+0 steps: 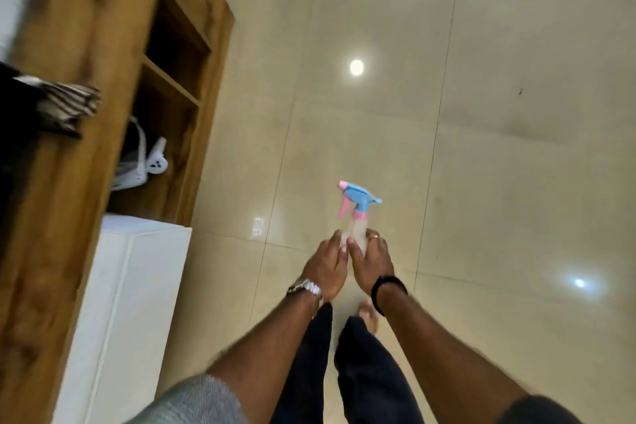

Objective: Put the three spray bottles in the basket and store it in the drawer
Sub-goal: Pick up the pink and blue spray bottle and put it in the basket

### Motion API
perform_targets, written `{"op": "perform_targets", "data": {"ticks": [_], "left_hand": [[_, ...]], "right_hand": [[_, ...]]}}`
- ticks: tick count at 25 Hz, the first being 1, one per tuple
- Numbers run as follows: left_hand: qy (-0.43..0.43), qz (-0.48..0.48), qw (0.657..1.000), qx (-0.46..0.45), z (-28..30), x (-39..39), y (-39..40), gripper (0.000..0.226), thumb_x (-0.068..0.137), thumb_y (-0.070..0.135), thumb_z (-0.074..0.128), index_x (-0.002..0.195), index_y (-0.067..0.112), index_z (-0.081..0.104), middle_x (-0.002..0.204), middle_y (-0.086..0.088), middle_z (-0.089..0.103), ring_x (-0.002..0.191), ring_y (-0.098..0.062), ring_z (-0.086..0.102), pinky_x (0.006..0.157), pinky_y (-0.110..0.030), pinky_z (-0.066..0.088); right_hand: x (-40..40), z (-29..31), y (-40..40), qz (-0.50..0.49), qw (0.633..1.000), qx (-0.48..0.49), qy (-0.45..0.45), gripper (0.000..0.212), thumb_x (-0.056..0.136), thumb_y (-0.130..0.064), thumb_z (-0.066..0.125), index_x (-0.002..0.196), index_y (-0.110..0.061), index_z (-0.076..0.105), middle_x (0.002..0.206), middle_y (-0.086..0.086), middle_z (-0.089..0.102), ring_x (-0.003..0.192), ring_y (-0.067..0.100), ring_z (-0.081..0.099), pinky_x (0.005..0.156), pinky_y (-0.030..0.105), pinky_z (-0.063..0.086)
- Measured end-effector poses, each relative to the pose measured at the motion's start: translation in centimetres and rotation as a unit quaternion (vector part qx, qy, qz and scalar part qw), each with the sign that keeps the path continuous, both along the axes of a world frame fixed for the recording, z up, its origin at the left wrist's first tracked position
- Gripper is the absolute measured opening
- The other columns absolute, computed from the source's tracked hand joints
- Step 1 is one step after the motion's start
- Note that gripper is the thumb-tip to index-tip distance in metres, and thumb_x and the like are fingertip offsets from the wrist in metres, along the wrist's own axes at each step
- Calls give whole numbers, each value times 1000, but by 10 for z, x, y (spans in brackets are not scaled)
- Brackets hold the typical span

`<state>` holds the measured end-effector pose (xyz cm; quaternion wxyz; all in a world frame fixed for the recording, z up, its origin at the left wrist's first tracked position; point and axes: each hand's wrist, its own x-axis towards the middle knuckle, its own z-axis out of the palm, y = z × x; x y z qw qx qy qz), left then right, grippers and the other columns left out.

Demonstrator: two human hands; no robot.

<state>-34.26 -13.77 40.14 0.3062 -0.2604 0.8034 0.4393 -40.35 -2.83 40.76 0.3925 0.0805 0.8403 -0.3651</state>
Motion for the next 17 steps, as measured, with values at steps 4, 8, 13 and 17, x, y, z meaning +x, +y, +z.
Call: {"op": "perform_targets", "data": {"ticks": [4,8,13,17], "left_hand": [[36,91,995,-16,101,42,8,58,105,46,29,159,26,22,160,-4,39,142,-21,46,109,-25,34],[74,128,988,-43,177,95,22,58,105,45,31,158,24,25,157,-5,41,139,-23,49,105,-24,35],[131,180,970,-99,237,187,60,58,106,42,34,158,19,26,154,-11,44,138,-28,49,112,-36,40],[155,275,941,-121,268,267,103,53,106,39,34,154,16,33,147,-13,51,133,-28,52,111,-38,42]], "right_hand": [[27,112,0,87,993,-53,60,33,100,-32,51,124,-12,60,122,13,62,107,29,63,95,45,53],[72,186,13,138,984,-67,96,37,102,-35,48,132,-15,56,129,3,55,114,25,60,100,38,50],[151,232,46,219,960,-113,133,43,103,-35,48,138,-12,51,139,13,53,122,30,57,106,44,47],[222,260,69,281,939,-130,150,49,103,-39,46,145,-13,45,145,11,47,127,30,54,108,44,45]]}}
